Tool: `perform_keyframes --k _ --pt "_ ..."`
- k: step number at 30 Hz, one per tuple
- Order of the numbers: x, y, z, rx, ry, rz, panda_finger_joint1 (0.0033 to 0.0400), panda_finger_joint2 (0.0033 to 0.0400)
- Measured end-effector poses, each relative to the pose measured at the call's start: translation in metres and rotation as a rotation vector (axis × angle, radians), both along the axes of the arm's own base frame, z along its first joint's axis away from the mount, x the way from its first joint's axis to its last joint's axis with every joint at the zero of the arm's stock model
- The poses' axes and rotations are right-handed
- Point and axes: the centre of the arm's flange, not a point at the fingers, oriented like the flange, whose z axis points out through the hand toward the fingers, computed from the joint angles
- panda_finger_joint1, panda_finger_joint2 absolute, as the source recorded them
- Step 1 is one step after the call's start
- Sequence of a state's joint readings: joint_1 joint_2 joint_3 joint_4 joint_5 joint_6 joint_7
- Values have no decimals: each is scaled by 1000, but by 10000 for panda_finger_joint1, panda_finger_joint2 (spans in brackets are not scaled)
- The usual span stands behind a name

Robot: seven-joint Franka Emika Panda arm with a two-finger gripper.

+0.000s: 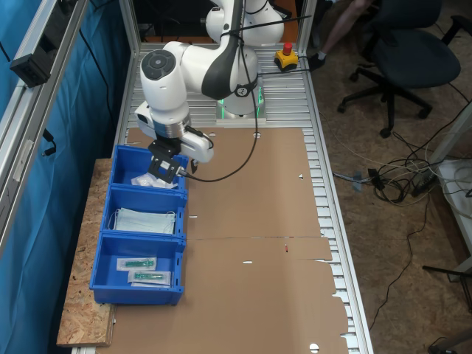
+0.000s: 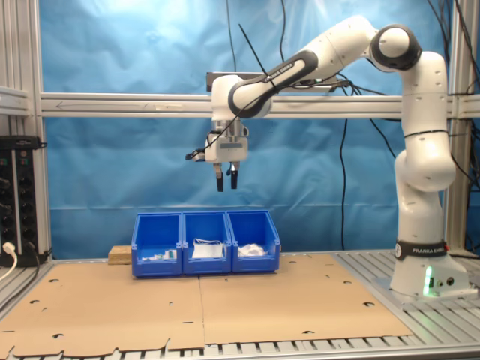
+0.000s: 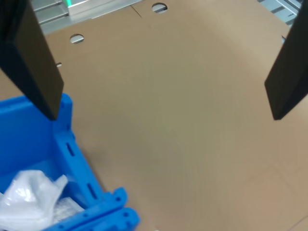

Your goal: Pick and place sorting task of medical equipment.

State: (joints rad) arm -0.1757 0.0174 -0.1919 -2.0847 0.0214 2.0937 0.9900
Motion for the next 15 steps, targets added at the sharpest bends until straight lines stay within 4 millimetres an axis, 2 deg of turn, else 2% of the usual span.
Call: perform_keyframes --k 8,12,13,15 --pt "36 81 36 -18 -70 159 400 400" --pt "46 118 50 -18 -83 228 400 400" --pt "48 134 57 -16 -82 256 400 400" --pt "49 147 62 -13 -75 280 400 400"
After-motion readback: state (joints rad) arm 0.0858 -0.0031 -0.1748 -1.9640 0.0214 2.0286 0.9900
